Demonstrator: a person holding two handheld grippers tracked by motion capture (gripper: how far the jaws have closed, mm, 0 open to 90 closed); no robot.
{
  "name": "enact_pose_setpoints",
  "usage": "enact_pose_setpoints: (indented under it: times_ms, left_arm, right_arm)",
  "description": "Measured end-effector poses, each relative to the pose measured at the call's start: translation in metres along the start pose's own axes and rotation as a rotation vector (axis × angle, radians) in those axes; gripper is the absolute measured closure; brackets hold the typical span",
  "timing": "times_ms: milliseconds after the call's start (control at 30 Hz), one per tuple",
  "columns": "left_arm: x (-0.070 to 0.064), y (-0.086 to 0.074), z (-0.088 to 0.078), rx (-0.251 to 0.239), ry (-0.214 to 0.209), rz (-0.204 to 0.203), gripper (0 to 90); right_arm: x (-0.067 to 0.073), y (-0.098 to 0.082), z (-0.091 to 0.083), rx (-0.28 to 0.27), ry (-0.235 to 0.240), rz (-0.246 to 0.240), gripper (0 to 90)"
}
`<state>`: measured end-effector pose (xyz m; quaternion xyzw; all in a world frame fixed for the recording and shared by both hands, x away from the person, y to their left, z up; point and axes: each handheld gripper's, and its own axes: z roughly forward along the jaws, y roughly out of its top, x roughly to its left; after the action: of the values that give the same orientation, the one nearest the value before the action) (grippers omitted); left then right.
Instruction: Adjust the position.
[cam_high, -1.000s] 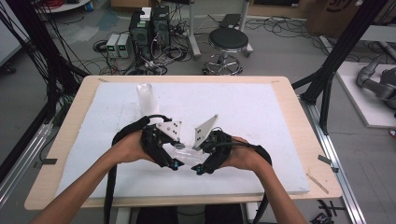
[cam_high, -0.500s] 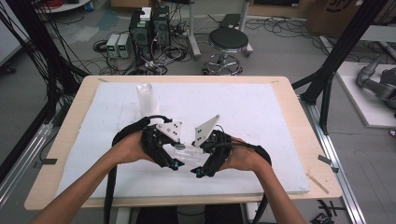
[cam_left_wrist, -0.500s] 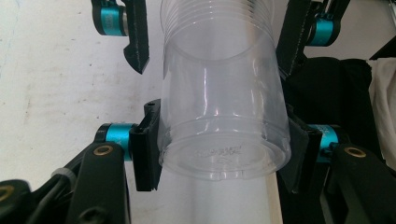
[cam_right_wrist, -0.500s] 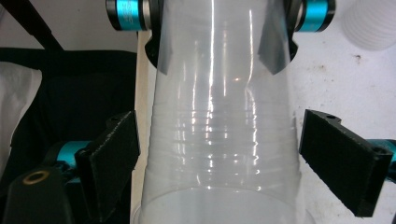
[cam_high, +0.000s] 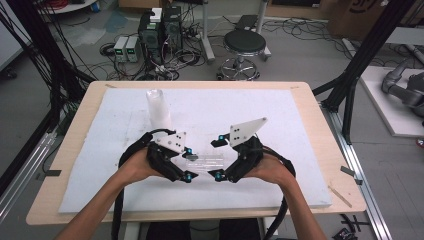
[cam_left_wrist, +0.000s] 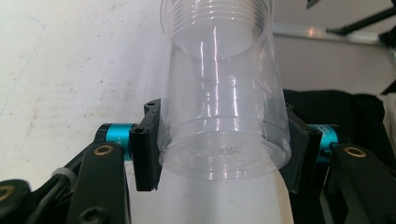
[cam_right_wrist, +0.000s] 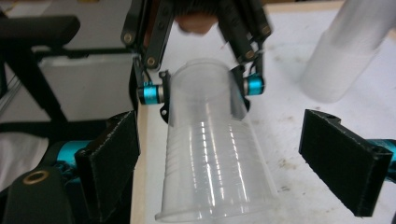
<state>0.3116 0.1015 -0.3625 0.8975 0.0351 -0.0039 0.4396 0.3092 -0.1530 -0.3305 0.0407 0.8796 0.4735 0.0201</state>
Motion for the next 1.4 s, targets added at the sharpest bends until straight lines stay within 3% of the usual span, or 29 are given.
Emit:
enact_pose_setpoints:
  times_ms: [33,67,100,133,167,200,233,267,367,633,1000,1400]
  left_arm:
    - [-0.001,-0.006,-0.001,-0.04,0.006,-0.002,41.9]
    - [-0.001,-0.006,-0.001,-0.04,0.006,-0.002,41.9]
    - [-0.001,-0.011,-0.003,-0.096,0.018,-0.007,41.9]
    - [-0.001,-0.011,-0.003,-0.096,0.018,-0.007,42.0]
    - [-0.001,-0.017,-0.004,-0.165,0.021,-0.014,41.9]
    - [-0.001,-0.017,-0.004,-0.165,0.021,-0.014,41.9]
    - [-0.001,-0.023,-0.006,-0.223,0.021,-0.009,41.9]
    - [-0.001,-0.023,-0.006,-0.223,0.021,-0.009,41.9]
    - [0.001,-0.032,-0.008,-0.332,0.021,-0.035,41.9]
    - [0.003,-0.051,-0.005,-0.554,0.004,-0.096,41.9]
    - [0.003,-0.051,-0.007,-0.585,0.004,-0.091,41.8]
    - [0.001,-0.033,0.004,-0.596,-0.015,-0.048,41.8]
  right_arm:
    - [0.0,-0.003,-0.004,-0.047,-0.011,0.01,12.6]
    - [0.0,-0.003,-0.004,-0.047,-0.011,0.01,12.6]
    - [-0.001,-0.005,-0.008,-0.09,-0.023,0.014,12.6]
    - [-0.001,-0.005,-0.008,-0.09,-0.023,0.014,12.6]
    - [-0.001,-0.008,-0.012,-0.143,-0.039,0.02,12.6]
    - [-0.001,-0.008,-0.012,-0.143,-0.039,0.02,12.6]
    - [-0.001,-0.01,-0.016,-0.191,-0.052,0.029,12.6]
    - [-0.001,-0.01,-0.016,-0.191,-0.052,0.029,12.6]
    - [0.0,-0.016,-0.021,-0.269,-0.061,0.032,12.6]
    - [0.002,-0.026,-0.022,-0.359,-0.07,0.045,12.6]
    - [0.0,-0.036,-0.02,-0.373,-0.071,0.059,12.6]
    - [0.0,-0.032,-0.005,-0.371,-0.043,0.055,12.6]
